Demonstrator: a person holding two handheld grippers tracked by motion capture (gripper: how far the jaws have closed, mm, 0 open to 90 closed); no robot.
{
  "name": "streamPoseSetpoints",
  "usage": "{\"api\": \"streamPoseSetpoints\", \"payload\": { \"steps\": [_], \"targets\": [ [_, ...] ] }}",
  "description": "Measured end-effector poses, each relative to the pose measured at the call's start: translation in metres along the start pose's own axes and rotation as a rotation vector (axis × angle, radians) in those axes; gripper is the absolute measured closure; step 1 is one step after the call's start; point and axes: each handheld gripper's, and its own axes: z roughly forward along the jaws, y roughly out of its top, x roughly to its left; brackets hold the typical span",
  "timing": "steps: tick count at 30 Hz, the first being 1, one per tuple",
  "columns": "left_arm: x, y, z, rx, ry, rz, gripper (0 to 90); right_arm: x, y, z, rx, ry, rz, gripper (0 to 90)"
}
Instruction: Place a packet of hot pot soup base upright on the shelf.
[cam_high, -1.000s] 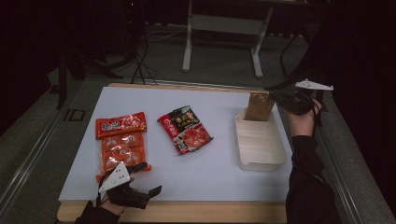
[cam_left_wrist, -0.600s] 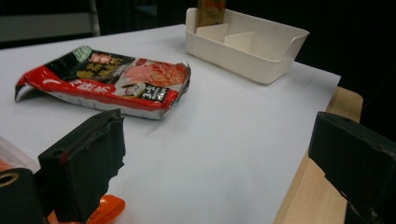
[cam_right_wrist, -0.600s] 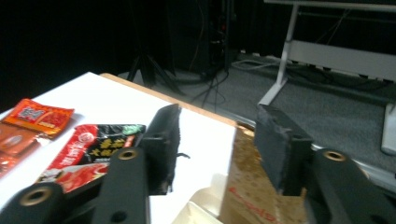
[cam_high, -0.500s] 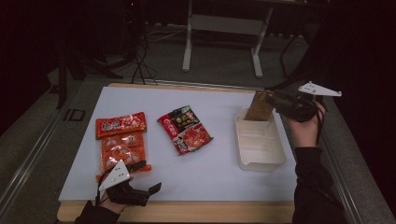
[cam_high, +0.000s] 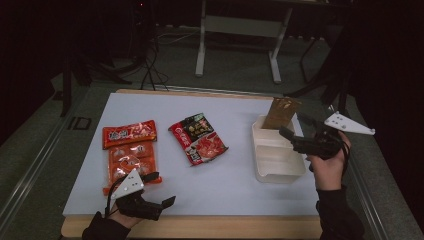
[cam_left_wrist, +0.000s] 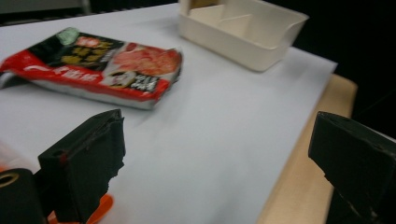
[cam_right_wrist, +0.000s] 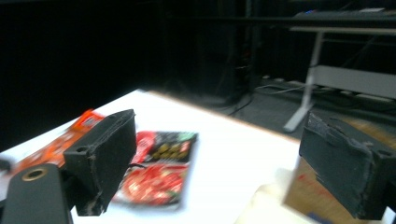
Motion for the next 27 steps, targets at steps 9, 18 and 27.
{"api": "streamPoseSetpoints", "payload": {
  "steps": [9, 18, 27],
  "targets": [
    [0.006, 0.020, 0.005, 0.008, -0.027, -0.003, 7.4, 0.030, -0.025, -0.018, -0.018, 0.086, 0.001, 13.4],
    [0.016, 0.045, 0.027, 0.041, -0.017, -0.008, 22.3, 0.053, -0.042, -0.030, -0.006, 0.122, -0.032, 13.6],
    [0.026, 0.068, 0.046, 0.039, 0.018, 0.052, 54.3, 0.058, -0.052, -0.034, -0.009, 0.142, -0.015, 13.8]
  ]
}}
